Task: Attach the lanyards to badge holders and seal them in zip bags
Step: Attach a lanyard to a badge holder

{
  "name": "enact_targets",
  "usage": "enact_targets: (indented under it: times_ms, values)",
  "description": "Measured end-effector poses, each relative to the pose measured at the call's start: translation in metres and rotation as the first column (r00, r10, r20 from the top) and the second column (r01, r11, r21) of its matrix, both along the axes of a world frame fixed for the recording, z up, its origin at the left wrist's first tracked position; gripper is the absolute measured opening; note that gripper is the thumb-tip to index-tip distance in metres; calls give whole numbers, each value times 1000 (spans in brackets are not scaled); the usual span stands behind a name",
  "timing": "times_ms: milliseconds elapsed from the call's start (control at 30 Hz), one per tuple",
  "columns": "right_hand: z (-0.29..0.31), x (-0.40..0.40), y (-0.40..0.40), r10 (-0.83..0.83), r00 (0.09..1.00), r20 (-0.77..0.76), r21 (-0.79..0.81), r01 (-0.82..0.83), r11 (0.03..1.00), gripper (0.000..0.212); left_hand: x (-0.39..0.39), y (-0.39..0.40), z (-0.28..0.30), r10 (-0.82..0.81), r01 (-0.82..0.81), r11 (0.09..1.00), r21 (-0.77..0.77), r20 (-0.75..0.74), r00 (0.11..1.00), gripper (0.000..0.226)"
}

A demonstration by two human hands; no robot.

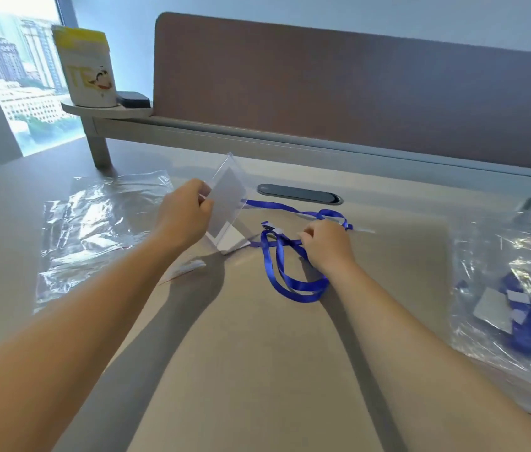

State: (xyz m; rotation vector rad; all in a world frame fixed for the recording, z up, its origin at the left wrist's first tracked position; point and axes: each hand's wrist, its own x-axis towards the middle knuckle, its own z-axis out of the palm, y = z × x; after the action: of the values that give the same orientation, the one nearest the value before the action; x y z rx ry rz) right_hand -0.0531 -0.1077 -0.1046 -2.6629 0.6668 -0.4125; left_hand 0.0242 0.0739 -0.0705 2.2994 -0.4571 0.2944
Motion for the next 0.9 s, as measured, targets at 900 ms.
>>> enact_targets:
  times_ms: [900]
  values:
    - [67,9,34,-56,871,488,610,-294,736,18,2,9,29,-235,-56,819,-571,-422,876,14]
